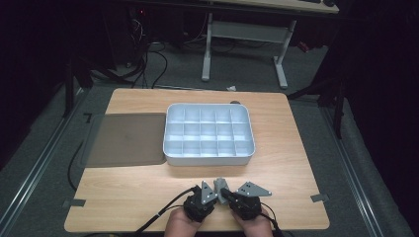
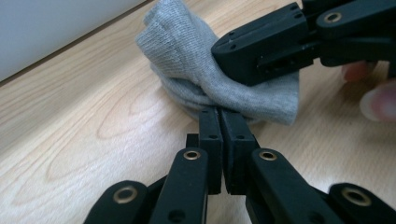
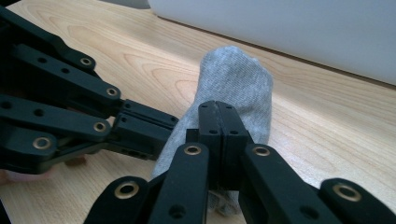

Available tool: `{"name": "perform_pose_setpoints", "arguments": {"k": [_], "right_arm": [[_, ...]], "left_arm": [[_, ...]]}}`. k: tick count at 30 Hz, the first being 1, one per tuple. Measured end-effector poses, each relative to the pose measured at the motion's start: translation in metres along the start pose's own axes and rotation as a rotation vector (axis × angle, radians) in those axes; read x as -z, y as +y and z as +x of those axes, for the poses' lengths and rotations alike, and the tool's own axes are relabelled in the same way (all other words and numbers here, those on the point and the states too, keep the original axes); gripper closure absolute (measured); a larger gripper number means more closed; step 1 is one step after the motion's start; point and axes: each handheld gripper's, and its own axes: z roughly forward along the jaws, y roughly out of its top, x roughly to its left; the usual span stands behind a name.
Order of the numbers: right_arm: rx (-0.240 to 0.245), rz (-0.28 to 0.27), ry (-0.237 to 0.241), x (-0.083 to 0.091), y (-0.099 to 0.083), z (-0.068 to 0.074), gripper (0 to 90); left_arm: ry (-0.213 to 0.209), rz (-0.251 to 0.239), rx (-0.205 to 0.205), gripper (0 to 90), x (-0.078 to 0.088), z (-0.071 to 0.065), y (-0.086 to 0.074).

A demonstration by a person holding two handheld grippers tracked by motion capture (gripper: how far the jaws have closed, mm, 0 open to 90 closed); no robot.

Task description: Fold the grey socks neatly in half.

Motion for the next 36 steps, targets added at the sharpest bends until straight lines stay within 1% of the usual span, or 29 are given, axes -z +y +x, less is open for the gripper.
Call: {"name": "perform_pose_setpoints", "arguments": {"k": [3, 4, 5, 6, 7, 9, 12, 15, 16, 24, 26, 29, 31, 32, 33, 35, 36], "right_arm": [[-0.002, 0.002, 0.0, 0.0, 0.0, 0.0, 90.0], [-0.002, 0.002, 0.002, 0.0, 0.0, 0.0, 90.0], [-0.005, 0.001, 0.005, 0.0, 0.0, -0.001, 90.0], [-0.005, 0.001, 0.005, 0.0, 0.0, -0.001, 90.0], [-0.017, 0.002, 0.014, 0.0, 0.0, -0.002, 90.0], [-0.031, 0.003, 0.024, 0.0, 0.0, -0.003, 90.0], [-0.045, 0.003, 0.038, 0.0, 0.0, -0.005, 90.0], [-0.048, 0.002, 0.045, 0.0, 0.0, -0.007, 90.0], [-0.057, 0.001, 0.05, 0.0, 0.0, -0.007, 90.0], [-0.06, 0.001, 0.053, 0.0, -0.001, -0.008, 90.0], [-0.063, 0.001, 0.053, 0.0, -0.001, -0.008, 90.0], [-0.064, 0.0, 0.054, 0.0, -0.001, -0.008, 90.0], [-0.065, -0.001, 0.057, 0.0, -0.001, -0.008, 90.0], [-0.065, -0.001, 0.057, 0.0, -0.001, -0.008, 90.0], [-0.064, 0.001, 0.056, 0.0, -0.001, -0.008, 90.0], [-0.065, 0.0, 0.057, 0.0, -0.001, -0.008, 90.0], [-0.064, 0.0, 0.057, 0.0, -0.001, -0.008, 90.0]], "left_arm": [[0.006, -0.029, 0.019, 87.8, 0.008, 0.003, -0.001], [0.006, -0.029, 0.019, 88.0, 0.008, 0.003, -0.001], [0.013, -0.053, 0.032, 88.6, 0.011, 0.005, 0.001], [0.013, -0.053, 0.032, 89.3, 0.011, 0.005, 0.001], [0.004, -0.078, 0.053, 89.9, 0.013, 0.007, 0.003], [-0.002, -0.093, 0.059, 89.9, 0.013, 0.007, 0.007], [-0.007, -0.102, 0.061, 90.0, 0.01, 0.005, 0.01], [-0.007, -0.094, 0.061, 90.0, 0.007, 0.005, 0.011], [-0.007, -0.092, 0.061, 90.0, 0.006, 0.005, 0.011], [0.008, -0.104, 0.067, 90.0, 0.003, 0.008, 0.015], [0.012, -0.123, 0.085, 90.0, 0.003, 0.011, 0.019], [0.016, -0.148, 0.091, 90.0, 0.005, 0.012, 0.025], [0.012, -0.162, 0.084, 90.0, 0.005, 0.011, 0.03], [0.012, -0.162, 0.084, 90.0, 0.005, 0.011, 0.03], [0.009, -0.162, 0.074, 90.0, 0.003, 0.009, 0.035], [0.01, -0.154, 0.062, 90.0, -0.002, 0.009, 0.038], [0.019, -0.139, 0.057, 90.0, -0.005, 0.011, 0.038]]}}
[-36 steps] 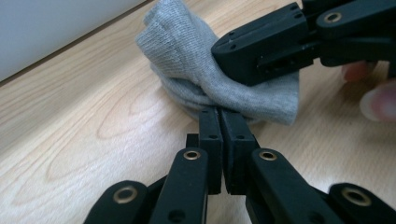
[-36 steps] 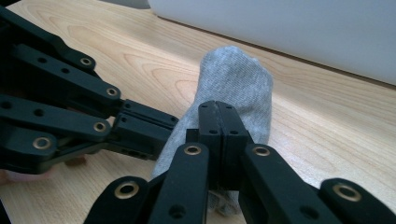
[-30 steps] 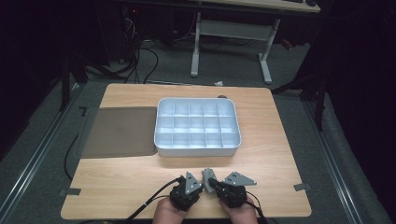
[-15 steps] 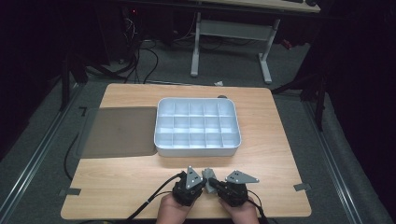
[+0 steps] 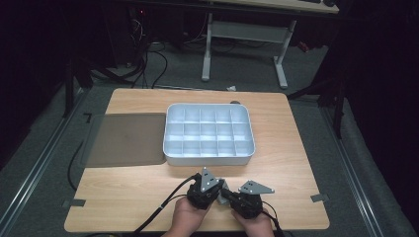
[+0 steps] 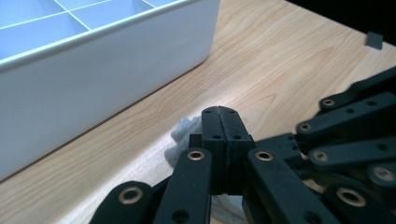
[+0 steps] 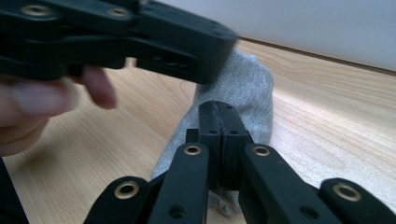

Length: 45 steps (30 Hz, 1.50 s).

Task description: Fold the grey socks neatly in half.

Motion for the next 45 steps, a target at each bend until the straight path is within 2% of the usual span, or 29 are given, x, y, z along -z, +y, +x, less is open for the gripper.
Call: {"name": "perform_pose_setpoints", "arguments": {"k": [3, 11, 16, 19, 22, 24, 28, 38, 45], "right_arm": [[0.002, -0.003, 0.0, 0.0, 0.0, 0.0, 90.0], [-0.018, -0.011, 0.013, 0.003, 0.0, -0.002, 88.0], [-0.029, -0.014, 0.02, 0.006, 0.001, -0.004, 81.3], [-0.029, -0.035, -0.001, 0.012, 0.005, -0.006, 75.6], [-0.05, -0.042, -0.01, 0.015, 0.007, -0.007, 68.5], [-0.066, -0.021, -0.002, 0.013, 0.007, -0.008, 60.4], [-0.083, 0.02, -0.024, 0.008, 0.006, -0.007, 55.3], [-0.112, 0.078, -0.003, 0.003, 0.004, -0.012, 51.5], [-0.122, 0.098, 0.02, 0.0, 0.004, -0.014, 51.9]], "left_arm": [[0.014, 0.027, 0.012, 90.0, -0.006, 0.006, -0.005], [0.027, 0.031, -0.012, 90.0, -0.007, 0.005, -0.008], [0.033, 0.027, -0.017, 90.0, -0.007, 0.004, -0.008], [0.035, 0.025, -0.013, 90.0, -0.007, 0.004, -0.007], [0.035, 0.025, -0.015, 90.0, -0.007, 0.004, -0.007], [0.034, 0.026, -0.014, 90.0, -0.007, 0.003, -0.007], [0.032, 0.024, -0.015, 90.0, -0.007, 0.003, -0.008], [0.025, 0.023, -0.01, 90.0, -0.007, 0.005, -0.01], [0.022, 0.011, -0.002, 89.9, -0.005, 0.007, -0.012]]}}
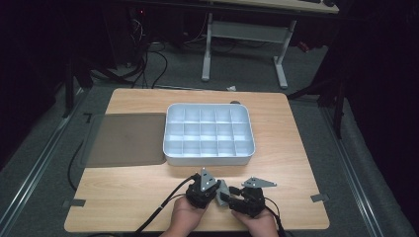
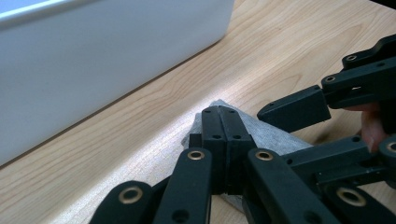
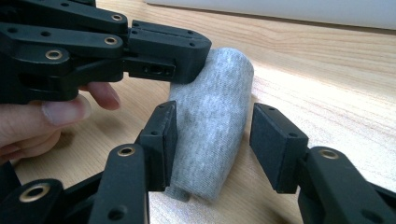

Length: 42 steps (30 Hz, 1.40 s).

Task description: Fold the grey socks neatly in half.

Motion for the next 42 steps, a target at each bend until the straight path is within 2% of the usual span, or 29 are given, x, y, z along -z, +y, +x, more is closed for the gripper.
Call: {"name": "perform_pose_setpoints", "arguments": {"k": [4, 5, 6, 8, 9, 11, 12, 13, 14, 16, 18, 19, 20, 21, 22, 26, 29, 32, 37, 42], "right_arm": [[0.001, 0.012, 0.012, 0.0, 0.001, -0.002, 51.9], [0.001, 0.012, 0.012, 0.0, 0.001, -0.002, 51.9], [-0.002, 0.024, 0.017, 0.0, 0.002, -0.002, 51.9], [-0.011, 0.03, 0.022, -0.001, 0.003, -0.003, 51.9], [-0.015, 0.035, 0.025, -0.001, 0.003, -0.003, 52.1], [-0.008, 0.043, 0.03, -0.001, 0.004, -0.003, 53.0], [-0.011, 0.051, 0.032, -0.001, 0.005, -0.003, 53.4], [-0.008, 0.058, 0.031, 0.0, 0.005, -0.002, 54.1], [-0.003, 0.058, 0.031, 0.0, 0.006, -0.002, 54.8], [0.006, 0.067, 0.031, -0.001, 0.008, -0.002, 55.5], [0.009, 0.077, 0.027, -0.001, 0.009, -0.001, 55.6], [0.009, 0.08, 0.025, -0.001, 0.009, -0.001, 55.7], [0.009, 0.08, 0.025, -0.001, 0.009, -0.001, 55.7], [0.006, 0.084, 0.022, -0.001, 0.01, -0.001, 55.7], [0.002, 0.093, 0.018, -0.001, 0.011, 0.0, 56.1], [-0.009, 0.111, 0.009, -0.001, 0.015, 0.001, 56.8], [-0.001, 0.133, 0.002, -0.002, 0.018, 0.002, 58.2], [0.013, 0.149, 0.01, -0.003, 0.021, 0.003, 60.2], [0.015, 0.181, 0.014, -0.004, 0.025, 0.002, 58.7], [0.027, 0.198, 0.002, -0.004, 0.028, 0.004, 58.5]], "left_arm": [[0.01, -0.055, 0.015, 79.2, 0.01, 0.003, 0.001], [0.01, -0.055, 0.015, 76.4, 0.01, 0.003, 0.001], [0.025, -0.088, 0.023, 74.2, 0.02, 0.009, 0.0], [0.042, -0.115, 0.023, 70.5, 0.032, 0.02, -0.005], [0.066, -0.121, 0.017, 69.6, 0.038, 0.026, -0.01], [0.102, -0.104, 0.021, 68.0, 0.049, 0.041, -0.019], [0.102, -0.104, 0.021, 66.7, 0.049, 0.041, -0.019], [0.121, -0.099, 0.021, 64.5, 0.055, 0.048, -0.023], [0.167, -0.084, 0.002, 62.1, 0.067, 0.06, -0.034], [0.211, -0.094, -0.009, 59.2, 0.079, 0.07, -0.047], [0.229, -0.076, 0.004, 54.5, 0.089, 0.08, -0.06], [0.219, -0.054, 0.036, 52.4, 0.092, 0.085, -0.063], [0.219, -0.054, 0.036, 50.0, 0.092, 0.085, -0.063], [0.205, -0.045, 0.08, 50.0, 0.095, 0.091, -0.064], [0.207, -0.054, 0.095, 48.3, 0.097, 0.096, -0.064], [0.198, -0.062, 0.114, 46.6, 0.096, 0.101, -0.063], [0.185, -0.05, 0.118, 46.6, 0.093, 0.102, -0.065], [0.169, -0.042, 0.102, 45.7, 0.093, 0.097, -0.065], [0.16, -0.061, 0.079, 44.6, 0.099, 0.091, -0.066], [0.17, -0.071, 0.1, 43.8, 0.102, 0.092, -0.067]]}}
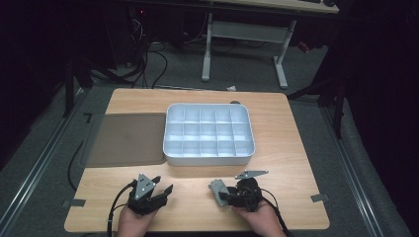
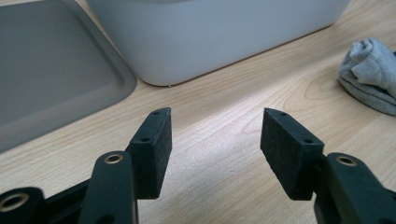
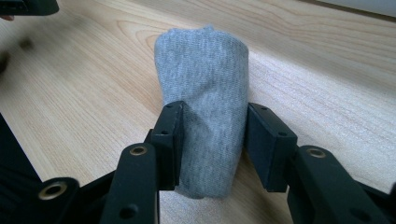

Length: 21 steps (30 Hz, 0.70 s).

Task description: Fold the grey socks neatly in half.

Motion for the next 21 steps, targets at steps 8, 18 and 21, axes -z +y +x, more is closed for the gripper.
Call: {"name": "perform_pose_setpoints", "arguments": {"k": [8, 18, 21], "right_arm": [[0.013, 0.011, -0.009, 0.0, 0.0019, 0.0012, 58.9], [0.019, 0.031, 0.009, -0.0005, 0.0047, -0.0014, 59.1], [0.023, 0.03, 0.012, -0.0007, 0.0047, -0.0012, 60.1]], "left_arm": [[0.003, 0.014, 0.002, 42.2, -0.0051, 0.0006, -0.0016], [-0.017, -0.013, 0.016, 35.6, -0.0014, 0.0062, -0.0019], [-0.025, -0.012, 0.012, 35.2, -0.0034, 0.0058, -0.0007]]}}
